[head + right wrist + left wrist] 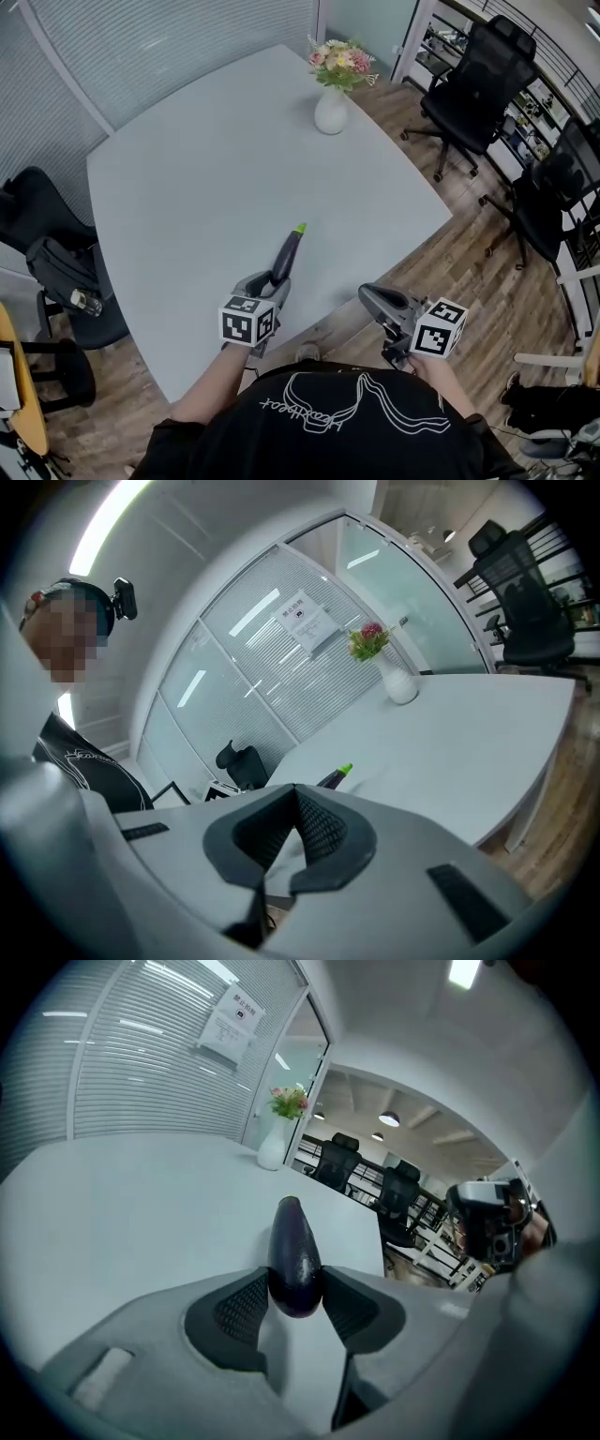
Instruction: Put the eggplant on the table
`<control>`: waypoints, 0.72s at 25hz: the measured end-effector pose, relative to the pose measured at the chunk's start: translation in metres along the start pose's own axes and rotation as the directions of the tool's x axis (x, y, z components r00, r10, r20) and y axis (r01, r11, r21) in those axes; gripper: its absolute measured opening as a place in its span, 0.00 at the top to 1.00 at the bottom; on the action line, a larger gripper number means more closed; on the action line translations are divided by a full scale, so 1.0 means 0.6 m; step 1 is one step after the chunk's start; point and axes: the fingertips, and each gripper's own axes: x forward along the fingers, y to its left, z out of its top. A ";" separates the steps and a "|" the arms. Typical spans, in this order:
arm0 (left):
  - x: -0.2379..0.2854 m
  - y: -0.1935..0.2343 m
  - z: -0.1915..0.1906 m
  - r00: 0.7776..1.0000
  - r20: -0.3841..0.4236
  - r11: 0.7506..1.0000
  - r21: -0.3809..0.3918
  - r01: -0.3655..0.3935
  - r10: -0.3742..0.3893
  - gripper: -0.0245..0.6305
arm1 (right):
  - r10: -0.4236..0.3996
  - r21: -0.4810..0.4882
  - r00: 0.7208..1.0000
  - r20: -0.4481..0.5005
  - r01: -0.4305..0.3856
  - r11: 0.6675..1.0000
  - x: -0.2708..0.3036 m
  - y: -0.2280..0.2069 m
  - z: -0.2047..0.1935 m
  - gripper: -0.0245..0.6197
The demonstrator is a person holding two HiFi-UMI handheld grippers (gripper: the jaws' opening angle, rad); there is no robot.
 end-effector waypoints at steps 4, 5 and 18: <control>0.016 0.013 -0.021 0.999 -0.033 1.000 -0.018 -0.012 0.011 0.68 | -0.014 0.019 1.000 0.002 0.014 1.000 -0.004 -0.010 -0.005 0.95; 0.020 0.016 -0.026 0.999 -0.041 1.000 -0.018 -0.015 0.014 0.68 | -0.015 0.021 1.000 0.002 0.015 1.000 -0.005 -0.011 -0.005 0.95; 0.041 0.032 -0.047 0.997 -0.075 0.998 -0.055 -0.021 0.017 0.68 | -0.028 0.037 1.000 0.005 0.028 0.999 -0.011 -0.022 -0.006 0.95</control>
